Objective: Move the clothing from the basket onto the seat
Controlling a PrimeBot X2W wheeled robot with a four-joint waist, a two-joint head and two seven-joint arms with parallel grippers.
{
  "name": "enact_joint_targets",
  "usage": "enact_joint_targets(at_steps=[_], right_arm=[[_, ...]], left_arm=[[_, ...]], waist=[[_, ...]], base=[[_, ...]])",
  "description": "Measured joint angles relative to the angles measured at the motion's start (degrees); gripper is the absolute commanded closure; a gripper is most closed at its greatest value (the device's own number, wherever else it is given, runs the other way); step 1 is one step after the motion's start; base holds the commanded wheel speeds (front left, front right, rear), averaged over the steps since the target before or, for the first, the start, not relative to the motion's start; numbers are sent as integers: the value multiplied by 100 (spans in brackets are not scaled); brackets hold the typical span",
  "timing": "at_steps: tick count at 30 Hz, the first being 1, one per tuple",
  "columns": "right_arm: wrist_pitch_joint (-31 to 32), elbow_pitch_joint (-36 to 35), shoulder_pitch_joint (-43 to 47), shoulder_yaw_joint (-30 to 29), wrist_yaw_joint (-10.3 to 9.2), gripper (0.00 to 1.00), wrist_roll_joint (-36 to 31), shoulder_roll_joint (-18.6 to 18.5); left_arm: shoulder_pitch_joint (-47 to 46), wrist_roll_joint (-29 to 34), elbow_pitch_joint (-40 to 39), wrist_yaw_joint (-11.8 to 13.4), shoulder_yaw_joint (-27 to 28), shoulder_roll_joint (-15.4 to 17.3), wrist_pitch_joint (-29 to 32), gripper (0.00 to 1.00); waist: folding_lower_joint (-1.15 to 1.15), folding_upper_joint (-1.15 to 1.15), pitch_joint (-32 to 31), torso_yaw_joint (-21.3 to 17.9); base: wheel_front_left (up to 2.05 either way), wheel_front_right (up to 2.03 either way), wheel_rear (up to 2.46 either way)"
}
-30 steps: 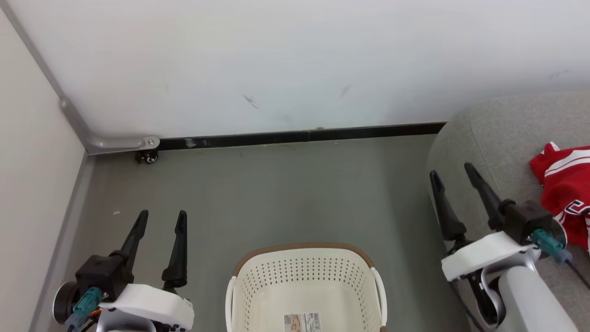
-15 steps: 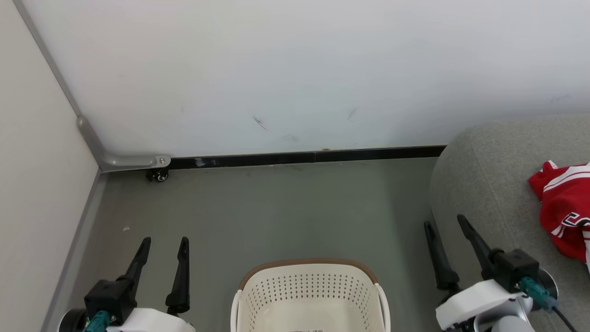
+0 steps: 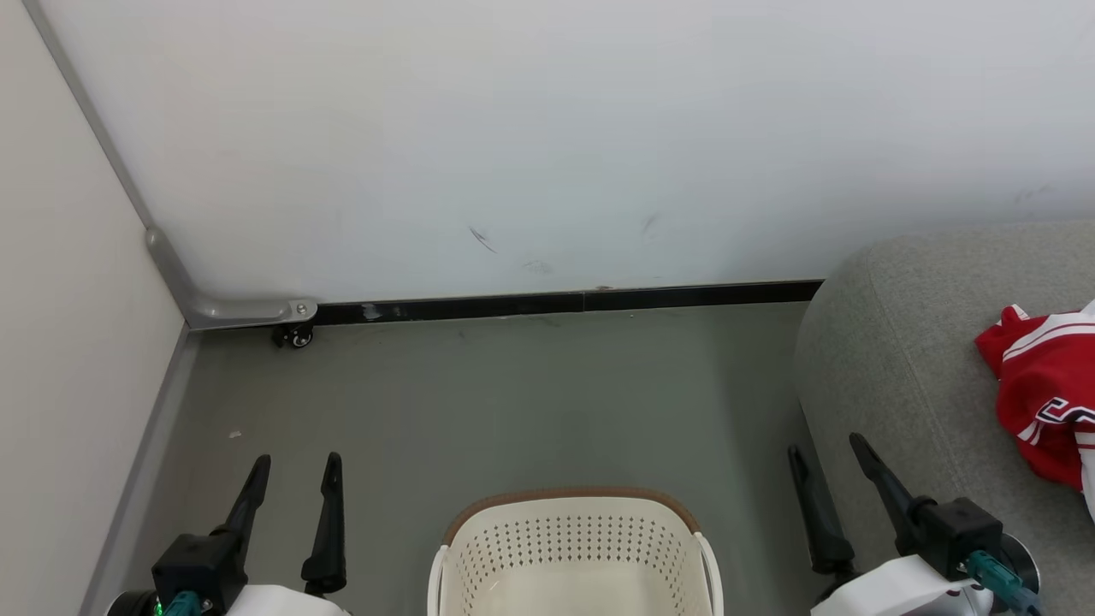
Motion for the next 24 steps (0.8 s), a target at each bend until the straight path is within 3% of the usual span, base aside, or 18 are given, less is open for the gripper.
enact_joint_targets(at_steps=[18, 24], right_arm=[[119, -389, 218, 125, 0, 0, 144, 4], [164, -519, 230, 93, 0, 0, 175, 5]], left_arm=[[3, 299, -38, 58, 105, -1, 0, 0], [3, 538, -49, 203, 101, -2, -1, 0]], waist=[[0, 0, 80, -13], [0, 0, 116, -24]], base=[[0, 0, 0], [0, 0, 0]])
